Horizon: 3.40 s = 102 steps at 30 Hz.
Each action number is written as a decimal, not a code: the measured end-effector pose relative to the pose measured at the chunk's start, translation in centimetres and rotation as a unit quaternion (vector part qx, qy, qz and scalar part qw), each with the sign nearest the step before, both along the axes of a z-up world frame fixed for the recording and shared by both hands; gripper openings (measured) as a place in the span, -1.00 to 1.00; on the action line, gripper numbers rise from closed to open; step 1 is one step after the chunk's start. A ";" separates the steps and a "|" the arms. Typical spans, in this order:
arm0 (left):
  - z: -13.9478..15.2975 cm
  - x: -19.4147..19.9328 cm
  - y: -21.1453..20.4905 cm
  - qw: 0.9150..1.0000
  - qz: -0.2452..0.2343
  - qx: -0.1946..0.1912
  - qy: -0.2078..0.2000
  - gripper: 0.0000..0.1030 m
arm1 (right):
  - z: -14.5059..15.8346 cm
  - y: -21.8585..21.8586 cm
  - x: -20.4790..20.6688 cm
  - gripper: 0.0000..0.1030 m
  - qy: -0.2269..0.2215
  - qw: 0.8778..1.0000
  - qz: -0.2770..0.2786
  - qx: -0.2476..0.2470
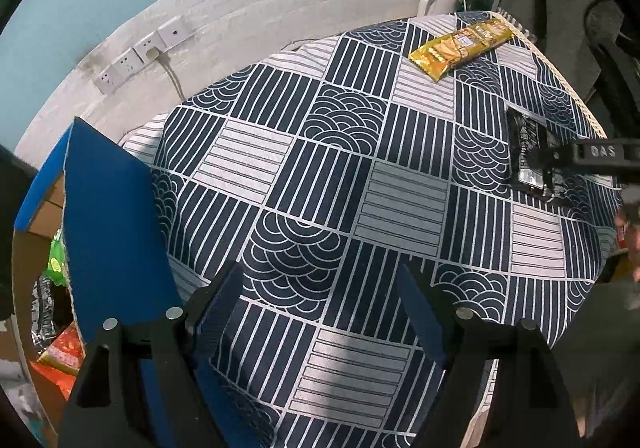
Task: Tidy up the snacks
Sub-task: 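Move the right gripper to the table and grasp the black snack bag, then grasp the long yellow snack bar with the left gripper while the right holds the black bag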
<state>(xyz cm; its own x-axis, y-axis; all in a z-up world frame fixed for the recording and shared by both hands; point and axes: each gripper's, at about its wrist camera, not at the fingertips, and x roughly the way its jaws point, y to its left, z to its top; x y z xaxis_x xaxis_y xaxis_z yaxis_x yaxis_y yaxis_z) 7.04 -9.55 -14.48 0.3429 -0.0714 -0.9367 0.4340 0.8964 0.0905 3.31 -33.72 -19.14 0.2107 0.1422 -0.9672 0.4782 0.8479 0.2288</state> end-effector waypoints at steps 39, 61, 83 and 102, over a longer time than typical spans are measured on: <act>0.2 3.5 -9.1 0.997 -0.070 -0.008 -0.017 0.56 | 3.7 -2.9 0.3 0.14 -0.030 0.984 0.086 -0.153; -1.2 11.6 -25.0 0.972 -0.225 -0.019 -0.059 0.59 | 4.0 -11.0 2.2 0.14 -0.049 0.988 -0.012 -0.149; -4.5 14.2 -28.6 0.976 -0.206 -0.049 -0.043 -0.05 | 3.5 -11.3 1.6 0.14 -0.046 0.988 -0.030 -0.145; -4.6 9.7 -19.6 0.993 -0.096 -0.074 -0.008 -0.40 | 3.7 -8.7 1.4 0.14 -0.051 0.989 0.013 -0.139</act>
